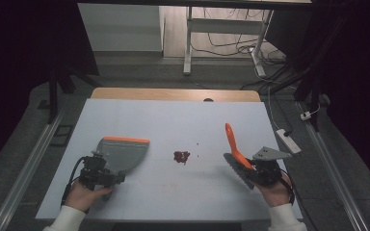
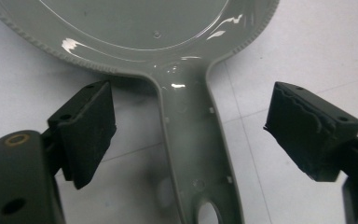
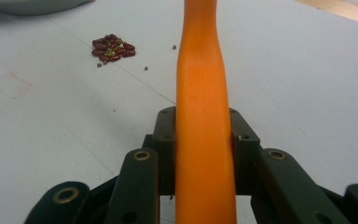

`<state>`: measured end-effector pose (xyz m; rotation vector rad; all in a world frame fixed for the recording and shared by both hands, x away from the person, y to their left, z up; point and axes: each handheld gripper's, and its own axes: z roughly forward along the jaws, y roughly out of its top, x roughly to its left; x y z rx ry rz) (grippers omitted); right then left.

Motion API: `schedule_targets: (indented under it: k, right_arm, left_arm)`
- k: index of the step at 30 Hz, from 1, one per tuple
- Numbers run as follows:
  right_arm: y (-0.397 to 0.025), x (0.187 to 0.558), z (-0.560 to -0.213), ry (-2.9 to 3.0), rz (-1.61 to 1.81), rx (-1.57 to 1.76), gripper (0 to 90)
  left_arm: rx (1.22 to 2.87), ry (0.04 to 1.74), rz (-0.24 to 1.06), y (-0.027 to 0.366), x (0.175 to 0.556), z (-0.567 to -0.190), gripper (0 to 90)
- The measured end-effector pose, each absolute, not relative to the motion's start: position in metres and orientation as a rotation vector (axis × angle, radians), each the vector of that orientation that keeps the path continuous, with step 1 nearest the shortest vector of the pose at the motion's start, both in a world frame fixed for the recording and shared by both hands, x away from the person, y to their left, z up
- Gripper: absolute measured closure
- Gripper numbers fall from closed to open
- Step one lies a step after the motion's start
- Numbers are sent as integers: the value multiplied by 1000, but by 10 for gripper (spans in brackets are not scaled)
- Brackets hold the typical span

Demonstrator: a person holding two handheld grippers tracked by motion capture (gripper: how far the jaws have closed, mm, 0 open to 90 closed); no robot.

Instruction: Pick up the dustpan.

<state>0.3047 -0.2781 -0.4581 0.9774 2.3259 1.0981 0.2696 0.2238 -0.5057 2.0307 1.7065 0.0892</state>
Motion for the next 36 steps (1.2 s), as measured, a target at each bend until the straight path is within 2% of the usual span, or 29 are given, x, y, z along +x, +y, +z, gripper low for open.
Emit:
schedule_targets:
  k: [8, 15, 24, 27, 36]
  right_arm:
    - [-278, 305, -458, 2323, 1097, 977, 703]
    - [-277, 305, -458, 2328, 1092, 970, 702]
    - [-278, 305, -459, 2321, 1089, 981, 702]
    - [-278, 306, -459, 2319, 1087, 984, 702]
    - [-279, 306, -459, 2314, 1090, 987, 703]
  left_arm:
    - [1989, 1724, 61, 222, 274, -517, 267]
    - [1930, 1739, 59, 224, 276, -522, 408]
    - [1877, 1745, 47, 228, 276, -524, 506]
    - [1873, 1744, 44, 228, 276, -524, 574]
    - [1854, 1746, 67, 230, 275, -524, 612]
